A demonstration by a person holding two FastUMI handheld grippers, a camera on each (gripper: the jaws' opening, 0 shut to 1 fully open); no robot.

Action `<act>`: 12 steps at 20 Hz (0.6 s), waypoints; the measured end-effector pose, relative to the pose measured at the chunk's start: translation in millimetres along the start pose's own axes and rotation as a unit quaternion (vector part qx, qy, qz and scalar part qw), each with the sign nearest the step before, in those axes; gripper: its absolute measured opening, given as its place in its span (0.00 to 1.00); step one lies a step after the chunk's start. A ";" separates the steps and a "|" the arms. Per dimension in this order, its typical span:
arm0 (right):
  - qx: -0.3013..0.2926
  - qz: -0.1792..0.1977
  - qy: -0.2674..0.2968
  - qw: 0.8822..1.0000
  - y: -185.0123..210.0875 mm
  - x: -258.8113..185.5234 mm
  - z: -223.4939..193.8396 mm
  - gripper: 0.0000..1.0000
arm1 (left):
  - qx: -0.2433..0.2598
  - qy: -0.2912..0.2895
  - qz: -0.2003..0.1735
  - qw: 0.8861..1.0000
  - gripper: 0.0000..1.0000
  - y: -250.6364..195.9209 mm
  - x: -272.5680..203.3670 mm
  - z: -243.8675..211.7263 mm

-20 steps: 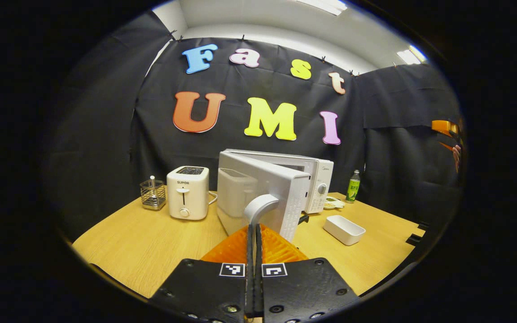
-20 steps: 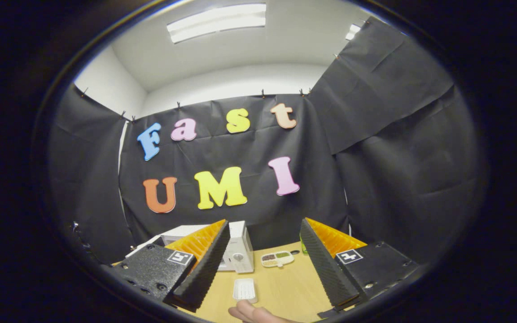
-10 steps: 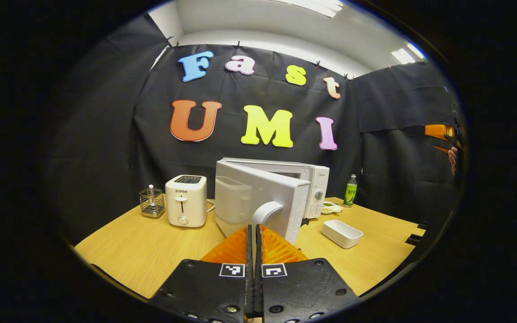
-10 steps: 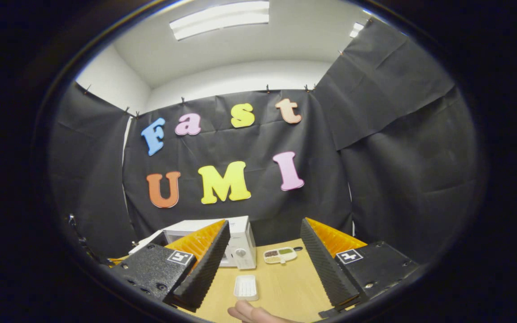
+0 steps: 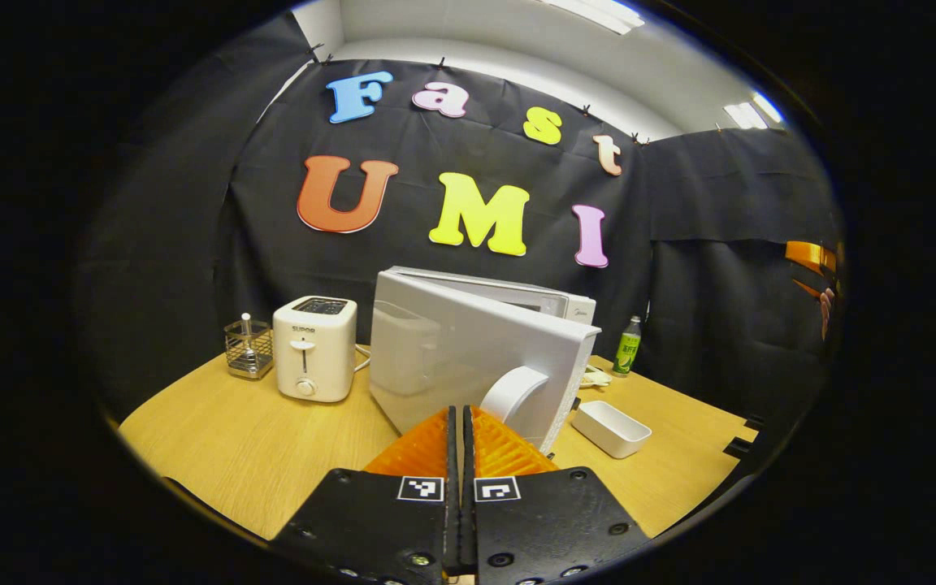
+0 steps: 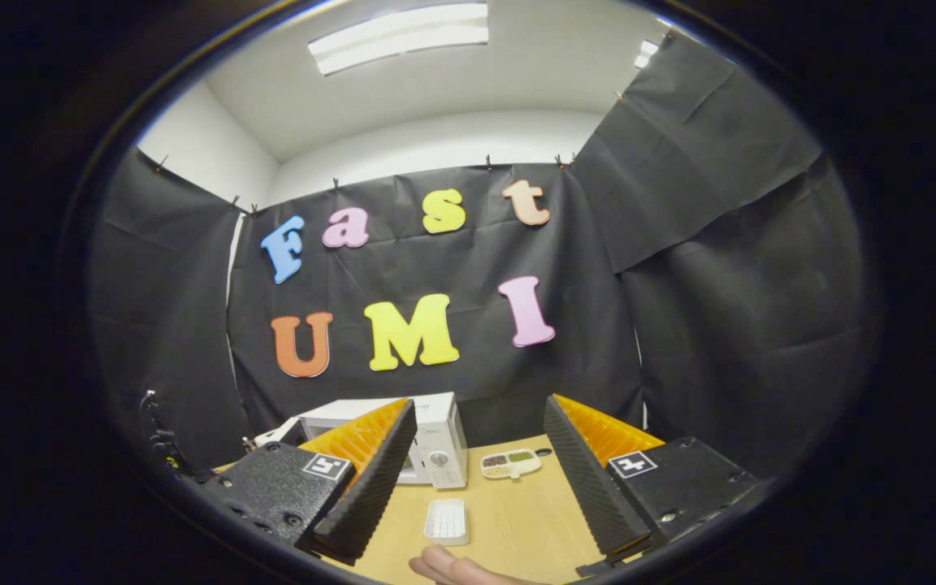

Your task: Open the microwave oven with the left hand, put the food in, and close the microwave oven.

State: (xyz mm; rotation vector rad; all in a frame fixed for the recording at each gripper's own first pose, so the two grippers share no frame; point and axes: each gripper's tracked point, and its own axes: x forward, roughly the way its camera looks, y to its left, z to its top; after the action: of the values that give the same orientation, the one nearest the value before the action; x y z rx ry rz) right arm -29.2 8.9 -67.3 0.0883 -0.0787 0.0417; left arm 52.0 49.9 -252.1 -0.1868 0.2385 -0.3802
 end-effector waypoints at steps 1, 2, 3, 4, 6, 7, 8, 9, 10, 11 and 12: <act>0.001 0.000 0.001 1.000 -3.3 0.4 -1.2 1.00 | 0.004 -0.003 -0.009 1.000 0.00 -5.4 5.8 1.3; 0.004 0.002 -0.001 1.000 -5.1 1.0 -1.1 0.91 | 0.010 -0.005 -0.024 1.000 0.00 -11.5 13.7 1.1; 0.008 0.005 -0.004 1.000 -6.3 2.2 -1.5 0.91 | 0.011 -0.004 -0.041 0.999 0.00 -17.6 22.1 -0.8; 0.009 0.009 -0.006 1.000 -8.0 2.8 -2.7 0.91 | 0.009 -0.001 -0.059 0.998 0.00 -23.3 31.7 -4.2; 0.009 0.014 -0.005 1.000 -12.7 5.2 -7.5 1.00 | 0.004 0.010 -0.077 0.997 0.00 -31.3 51.3 -15.1; 0.009 0.014 -0.004 1.000 -15.3 7.0 -9.9 1.00 | 0.002 0.015 -0.078 0.997 0.00 -32.0 60.4 -20.8; 0.010 0.013 -0.004 1.000 -19.1 8.6 -11.3 1.00 | -0.002 0.015 -0.082 0.997 0.00 -31.8 70.8 -22.1; 0.008 0.011 -0.002 1.000 -22.8 10.9 -14.7 1.00 | -0.007 0.017 -0.087 0.996 0.00 -35.4 79.2 -25.4; 0.005 0.008 0.001 1.000 -27.2 12.6 -17.9 1.00 | -0.012 0.021 -0.089 0.996 0.00 -39.4 87.7 -29.4; 0.004 0.005 0.003 1.000 -31.3 14.4 -20.0 1.00 | -0.012 0.029 -0.089 0.996 0.00 -41.6 94.0 -32.6; 0.005 0.002 0.004 1.000 -36.5 16.8 -21.8 1.00 | -0.010 0.028 -0.088 0.996 0.00 -45.5 99.7 -33.6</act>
State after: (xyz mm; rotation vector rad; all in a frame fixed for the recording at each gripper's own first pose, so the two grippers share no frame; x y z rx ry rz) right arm -9.1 -24.9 -90.8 0.0981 -0.0699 0.0464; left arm 117.4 -34.8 -293.4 -0.2168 0.2821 -0.5589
